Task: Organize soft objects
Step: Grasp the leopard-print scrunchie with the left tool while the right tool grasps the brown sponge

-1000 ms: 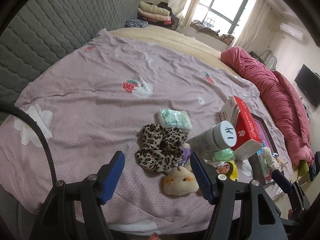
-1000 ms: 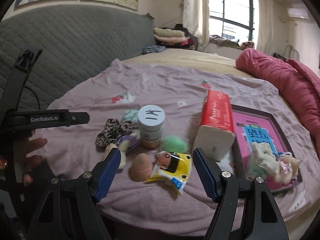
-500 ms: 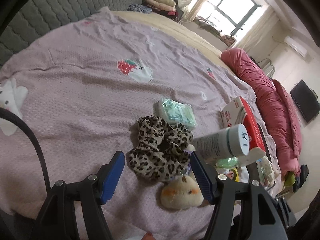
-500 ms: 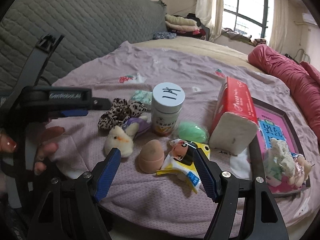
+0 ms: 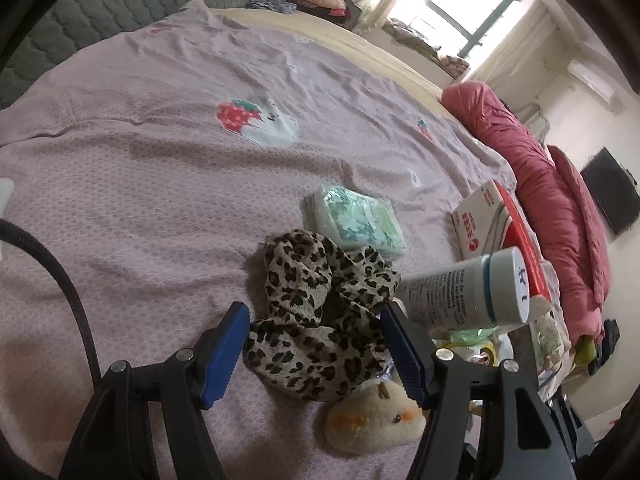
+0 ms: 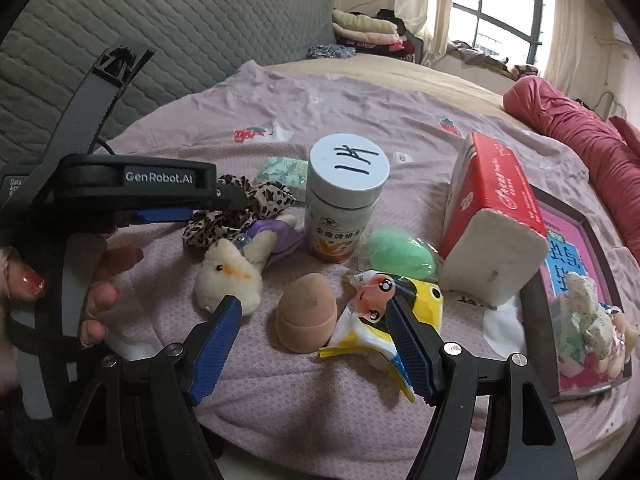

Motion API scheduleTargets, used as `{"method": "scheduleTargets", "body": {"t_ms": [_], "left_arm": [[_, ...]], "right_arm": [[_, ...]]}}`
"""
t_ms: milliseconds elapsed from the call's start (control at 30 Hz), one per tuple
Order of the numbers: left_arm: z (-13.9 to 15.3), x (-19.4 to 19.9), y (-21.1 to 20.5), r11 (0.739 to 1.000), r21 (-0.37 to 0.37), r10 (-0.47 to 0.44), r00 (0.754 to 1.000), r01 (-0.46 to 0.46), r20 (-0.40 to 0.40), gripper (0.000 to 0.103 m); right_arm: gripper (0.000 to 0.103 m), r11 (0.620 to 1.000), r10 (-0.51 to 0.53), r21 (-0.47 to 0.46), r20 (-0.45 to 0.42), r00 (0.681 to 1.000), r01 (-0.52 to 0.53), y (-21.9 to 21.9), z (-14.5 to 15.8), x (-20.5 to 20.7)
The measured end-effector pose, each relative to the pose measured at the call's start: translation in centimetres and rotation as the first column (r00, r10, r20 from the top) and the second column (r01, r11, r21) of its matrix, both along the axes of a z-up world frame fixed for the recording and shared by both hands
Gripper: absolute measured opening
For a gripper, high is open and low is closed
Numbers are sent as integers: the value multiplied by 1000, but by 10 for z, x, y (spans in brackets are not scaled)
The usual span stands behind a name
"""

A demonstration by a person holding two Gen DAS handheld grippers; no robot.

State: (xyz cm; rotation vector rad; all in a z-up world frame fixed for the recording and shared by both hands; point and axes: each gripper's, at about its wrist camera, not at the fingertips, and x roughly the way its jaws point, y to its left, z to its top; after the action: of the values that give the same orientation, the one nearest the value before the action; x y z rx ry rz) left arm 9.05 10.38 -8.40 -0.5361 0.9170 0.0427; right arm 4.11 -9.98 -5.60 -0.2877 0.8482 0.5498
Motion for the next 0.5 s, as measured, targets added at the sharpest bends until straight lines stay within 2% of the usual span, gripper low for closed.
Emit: {"method": "scheduleTargets", "body": {"t_ms": [100,267,400,500], "left_arm": [[-6,3,-1,1000,8,-17,1000,17,-5,68],[-11,4,1,1000,3,-28,1000,28,7,68],[-15,6,1,999,4,-37,999,37,13,67],[-17,6,2,999,-2,-40,999,40,23,67]], "right_arm": [[76,1000,17,-13,1,1000,-17,8,-5,3],[64,998,45,-39,8,999,-45,22,-14,9],[61,997,49,-58,7,999,-49,29,-22,15],[51,997,47,-66,-4,999,-47,30,-27,16]]}}
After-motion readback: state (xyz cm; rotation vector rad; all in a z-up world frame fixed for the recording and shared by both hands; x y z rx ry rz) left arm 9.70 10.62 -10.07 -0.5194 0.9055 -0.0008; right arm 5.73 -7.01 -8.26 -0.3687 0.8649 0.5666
